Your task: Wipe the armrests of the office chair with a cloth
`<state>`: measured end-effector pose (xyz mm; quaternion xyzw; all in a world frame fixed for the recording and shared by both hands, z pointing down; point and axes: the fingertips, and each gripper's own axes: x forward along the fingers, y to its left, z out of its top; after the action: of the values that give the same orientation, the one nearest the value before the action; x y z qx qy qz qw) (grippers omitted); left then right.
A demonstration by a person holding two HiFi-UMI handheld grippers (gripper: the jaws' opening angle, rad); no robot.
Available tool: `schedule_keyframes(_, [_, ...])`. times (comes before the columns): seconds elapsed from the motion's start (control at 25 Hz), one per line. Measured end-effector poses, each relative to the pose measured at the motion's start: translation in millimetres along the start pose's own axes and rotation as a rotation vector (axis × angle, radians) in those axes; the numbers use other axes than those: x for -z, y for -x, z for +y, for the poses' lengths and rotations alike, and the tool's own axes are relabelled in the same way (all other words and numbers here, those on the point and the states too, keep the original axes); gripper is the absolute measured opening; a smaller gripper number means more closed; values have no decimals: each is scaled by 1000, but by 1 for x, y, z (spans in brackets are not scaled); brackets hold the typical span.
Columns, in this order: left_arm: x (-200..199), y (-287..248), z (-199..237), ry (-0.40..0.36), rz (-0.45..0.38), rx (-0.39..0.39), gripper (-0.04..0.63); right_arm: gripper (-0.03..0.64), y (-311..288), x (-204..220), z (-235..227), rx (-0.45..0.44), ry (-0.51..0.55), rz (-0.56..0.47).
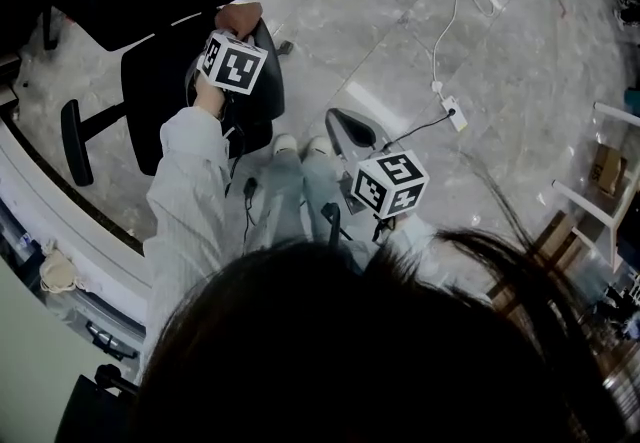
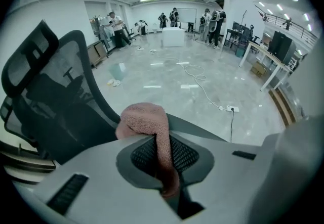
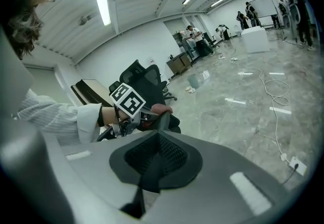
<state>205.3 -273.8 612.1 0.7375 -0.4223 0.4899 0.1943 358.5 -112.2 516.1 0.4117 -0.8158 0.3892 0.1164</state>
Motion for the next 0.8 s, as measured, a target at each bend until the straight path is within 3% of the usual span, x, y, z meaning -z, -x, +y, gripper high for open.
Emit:
schedule_keyframes(0.12, [7, 2, -23, -51, 9, -4, 37, 2, 5, 1, -5, 4, -11, -9])
schedule_keyframes(0.32, [15, 8, -54, -53, 9, 58, 37, 2, 4, -4, -11, 16, -29, -39])
schedule_keyframes(0.8, [81, 72, -137, -132, 37, 190, 37, 2, 13, -7, 30, -53, 20, -55])
